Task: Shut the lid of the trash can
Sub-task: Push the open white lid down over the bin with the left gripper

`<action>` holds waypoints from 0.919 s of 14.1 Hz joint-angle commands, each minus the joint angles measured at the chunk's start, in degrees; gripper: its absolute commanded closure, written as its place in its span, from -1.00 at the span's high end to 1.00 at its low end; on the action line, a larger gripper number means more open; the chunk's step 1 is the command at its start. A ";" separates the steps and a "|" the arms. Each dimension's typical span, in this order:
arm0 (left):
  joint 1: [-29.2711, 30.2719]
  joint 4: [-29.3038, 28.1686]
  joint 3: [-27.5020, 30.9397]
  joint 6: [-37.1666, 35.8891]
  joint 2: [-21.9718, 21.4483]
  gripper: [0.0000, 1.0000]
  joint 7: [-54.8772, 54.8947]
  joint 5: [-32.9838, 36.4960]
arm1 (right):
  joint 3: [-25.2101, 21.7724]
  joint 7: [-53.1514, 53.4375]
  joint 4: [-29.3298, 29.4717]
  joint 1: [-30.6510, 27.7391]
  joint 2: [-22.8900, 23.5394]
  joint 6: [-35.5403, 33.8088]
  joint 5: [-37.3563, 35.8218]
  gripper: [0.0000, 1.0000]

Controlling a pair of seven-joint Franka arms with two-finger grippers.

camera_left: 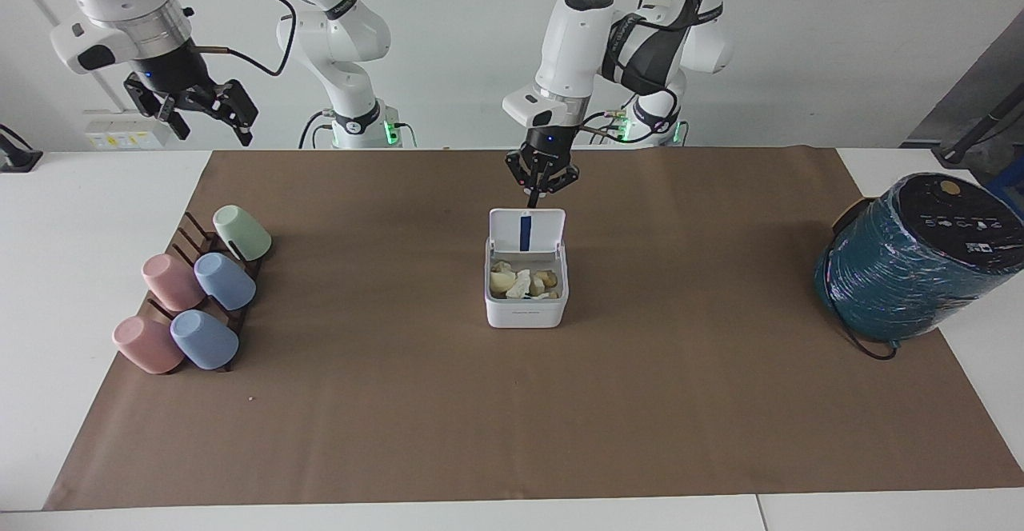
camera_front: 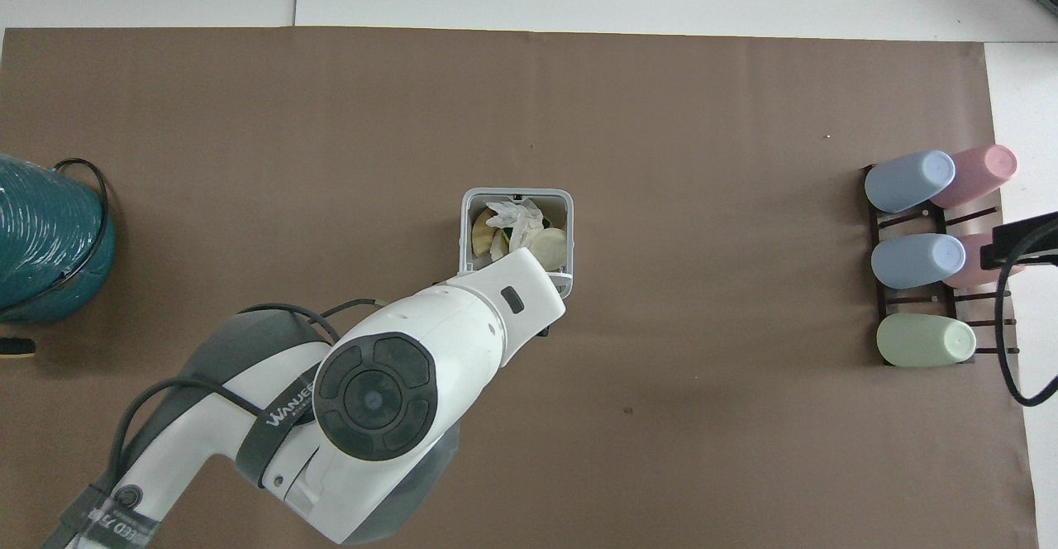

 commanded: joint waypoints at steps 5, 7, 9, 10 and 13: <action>0.89 2.79 0.84 5.42 3.24 -1.00 -1.07 0.84 | 0.14 0.70 -1.39 0.00 -1.40 0.18 0.06 1.00; 1.68 2.79 0.84 7.27 4.12 -1.00 -0.98 0.84 | 0.14 0.70 -1.39 0.00 -1.40 0.18 -0.03 1.00; 2.47 2.70 0.84 9.55 5.43 -1.00 -0.89 0.84 | 0.14 0.70 -1.39 0.00 -1.40 0.18 0.06 1.00; 2.91 2.70 0.84 10.61 5.61 -1.00 -0.72 0.84 | 0.14 0.70 -1.39 0.00 -1.40 0.18 0.06 1.00; 4.76 3.49 0.84 13.68 8.15 -1.00 -0.10 0.84 | 0.14 0.70 -1.39 0.00 -1.40 0.18 0.06 1.00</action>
